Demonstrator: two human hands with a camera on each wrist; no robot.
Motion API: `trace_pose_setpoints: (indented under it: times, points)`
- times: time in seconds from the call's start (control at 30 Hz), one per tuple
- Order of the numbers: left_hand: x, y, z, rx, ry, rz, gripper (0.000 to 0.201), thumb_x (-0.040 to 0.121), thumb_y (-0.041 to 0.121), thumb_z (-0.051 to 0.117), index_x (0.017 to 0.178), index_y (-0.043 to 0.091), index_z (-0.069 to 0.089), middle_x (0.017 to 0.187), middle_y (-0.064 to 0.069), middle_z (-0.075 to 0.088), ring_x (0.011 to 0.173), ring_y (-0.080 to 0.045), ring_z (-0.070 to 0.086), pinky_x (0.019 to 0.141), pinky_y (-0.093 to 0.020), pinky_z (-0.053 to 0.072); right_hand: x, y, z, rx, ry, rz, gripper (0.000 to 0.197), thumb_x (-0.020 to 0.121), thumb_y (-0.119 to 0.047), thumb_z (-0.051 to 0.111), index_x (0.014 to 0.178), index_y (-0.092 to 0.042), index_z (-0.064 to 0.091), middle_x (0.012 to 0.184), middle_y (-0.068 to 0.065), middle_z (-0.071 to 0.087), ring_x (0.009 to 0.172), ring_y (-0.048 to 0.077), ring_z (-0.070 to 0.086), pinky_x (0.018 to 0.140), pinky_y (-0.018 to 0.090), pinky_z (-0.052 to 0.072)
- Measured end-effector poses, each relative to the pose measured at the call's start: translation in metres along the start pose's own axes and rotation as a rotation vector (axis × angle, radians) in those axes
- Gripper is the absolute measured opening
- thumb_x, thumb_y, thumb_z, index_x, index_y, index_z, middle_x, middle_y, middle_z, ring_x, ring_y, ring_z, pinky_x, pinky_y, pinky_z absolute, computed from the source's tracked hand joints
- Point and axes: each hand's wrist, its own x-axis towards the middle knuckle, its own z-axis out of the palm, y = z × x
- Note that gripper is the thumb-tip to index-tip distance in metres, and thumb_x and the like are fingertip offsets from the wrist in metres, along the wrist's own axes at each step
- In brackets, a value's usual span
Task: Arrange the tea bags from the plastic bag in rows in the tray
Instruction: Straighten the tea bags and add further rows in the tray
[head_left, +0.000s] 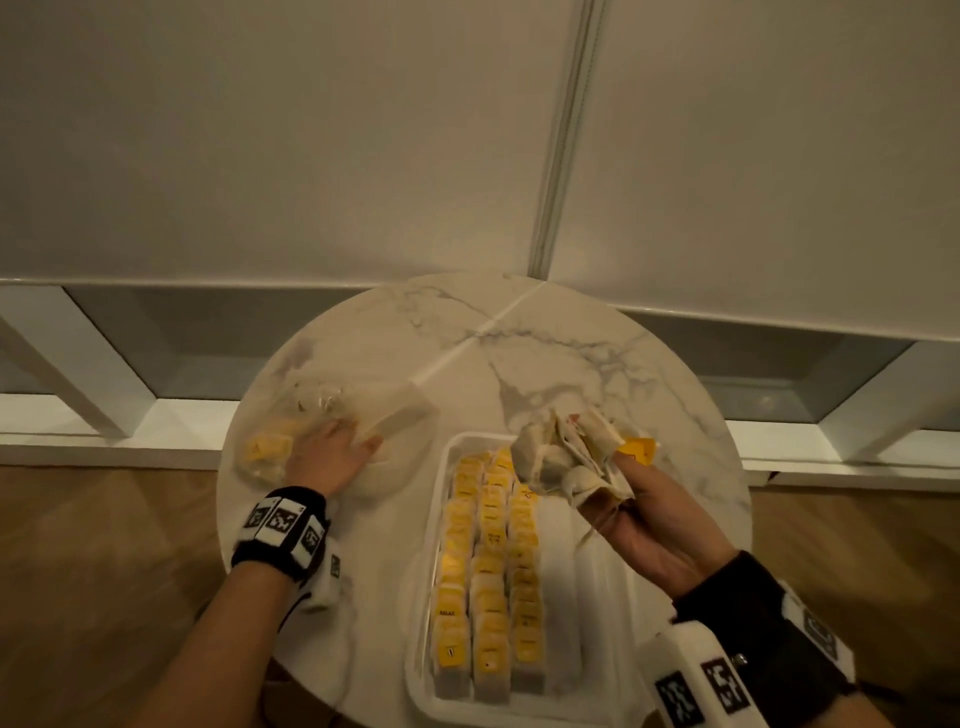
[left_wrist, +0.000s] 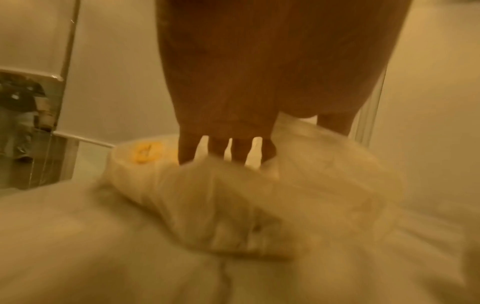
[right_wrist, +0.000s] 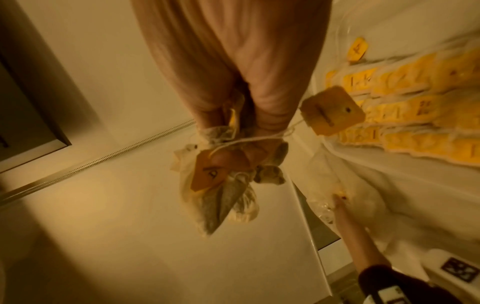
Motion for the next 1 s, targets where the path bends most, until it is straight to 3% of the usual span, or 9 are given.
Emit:
trace_pose_setpoints:
  times: [0.1, 0.17, 0.23, 0.3, 0.4, 0.5, 0.63, 0.8, 1.0]
  points:
    - [-0.057, 0.038, -0.012, -0.313, 0.332, 0.159, 0.054, 0.1, 0.049, 0.047, 0.143, 0.017, 0.049, 0.152, -0.006, 0.042, 0.14, -0.024, 0.038, 0.115, -0.044, 0.031, -0.007, 0.004, -0.013, -0.045, -0.034, 0.031, 0.064, 0.037, -0.019, 0.101, 0.096, -0.006, 0.079, 0.102, 0.021, 0.072, 0.082, 0.03, 0.074, 0.06, 0.026, 0.058]
    - [-0.11, 0.08, -0.011, -0.676, 0.401, 0.304, 0.042, 0.096, 0.045, 0.053, 0.129, 0.021, 0.061, 0.135, 0.003, 0.059, 0.127, -0.013, 0.052, 0.106, -0.034, 0.041, -0.006, 0.005, -0.018, -0.132, -0.042, 0.082, 0.044, 0.057, -0.014, 0.092, 0.098, -0.006, 0.078, 0.105, 0.021, 0.07, 0.08, 0.028, 0.072, 0.06, 0.028, 0.058]
    - [-0.15, 0.12, -0.002, -1.067, 0.2, 0.279, 0.044, 0.093, 0.049, 0.051, 0.123, 0.02, 0.065, 0.124, 0.008, 0.066, 0.12, -0.011, 0.058, 0.103, -0.037, 0.045, -0.002, 0.008, -0.02, -0.233, -0.064, 0.131, 0.025, 0.075, -0.001, 0.071, 0.1, -0.003, 0.075, 0.104, 0.023, 0.067, 0.077, 0.027, 0.07, 0.06, 0.031, 0.058]
    - [-0.171, 0.149, 0.012, -1.577, -0.094, 0.118, 0.053, 0.096, 0.048, 0.045, 0.13, 0.01, 0.06, 0.128, -0.007, 0.067, 0.121, -0.026, 0.059, 0.108, -0.053, 0.041, 0.003, 0.009, -0.016, -0.335, -0.091, 0.154, 0.027, 0.084, 0.005, 0.059, 0.11, 0.005, 0.068, 0.101, 0.024, 0.065, 0.071, 0.025, 0.069, 0.054, 0.032, 0.059]
    - [-0.192, 0.177, 0.024, -2.048, -0.393, -0.138, 0.065, 0.096, 0.056, 0.037, 0.136, 0.008, 0.057, 0.131, -0.02, 0.062, 0.116, -0.037, 0.061, 0.1, -0.052, 0.049, 0.011, 0.01, -0.012, -0.526, -0.124, 0.092, 0.028, 0.093, 0.002, 0.058, 0.12, 0.006, 0.064, 0.108, 0.02, 0.069, 0.083, 0.022, 0.071, 0.061, 0.03, 0.058]
    - [-0.197, 0.187, 0.038, -2.195, -0.346, -0.237, 0.061, 0.093, 0.055, 0.043, 0.132, 0.012, 0.061, 0.128, -0.018, 0.065, 0.11, -0.034, 0.066, 0.082, -0.048, 0.059, 0.016, 0.011, -0.016, -0.905, -0.053, -0.129, 0.018, 0.087, 0.0, 0.067, 0.103, -0.002, 0.073, 0.101, 0.007, 0.075, 0.093, 0.016, 0.071, 0.076, 0.026, 0.055]
    - [-0.199, 0.197, 0.056, -2.192, -0.269, -0.338, 0.056, 0.096, 0.054, 0.04, 0.127, 0.015, 0.065, 0.124, -0.015, 0.068, 0.116, -0.032, 0.062, 0.092, -0.047, 0.049, 0.018, 0.025, -0.02, -1.457, -0.016, -0.32, 0.011, 0.084, -0.014, 0.067, 0.089, -0.005, 0.069, 0.09, 0.008, 0.071, 0.089, 0.022, 0.066, 0.08, 0.037, 0.05]
    - [-0.197, 0.205, 0.067, -2.292, -0.346, -0.433, 0.061, 0.089, 0.058, 0.05, 0.129, 0.014, 0.064, 0.133, -0.017, 0.062, 0.126, -0.034, 0.057, 0.114, -0.049, 0.034, 0.012, 0.046, -0.019, -1.766, -0.047, -0.266, 0.021, 0.087, -0.013, 0.056, 0.108, -0.016, 0.059, 0.106, 0.006, 0.053, 0.098, 0.027, 0.055, 0.083, 0.037, 0.046]
    - [-0.195, 0.214, 0.076, -2.318, -0.364, -0.383, 0.038, 0.084, 0.045, 0.052, 0.104, 0.015, 0.062, 0.106, -0.011, 0.06, 0.118, -0.027, 0.051, 0.096, -0.038, 0.039, -0.008, 0.046, -0.021, -2.079, -0.02, -0.283, 0.043, 0.093, -0.043, 0.034, 0.131, -0.025, 0.045, 0.12, 0.0, 0.042, 0.109, 0.021, 0.04, 0.079, 0.043, 0.048]
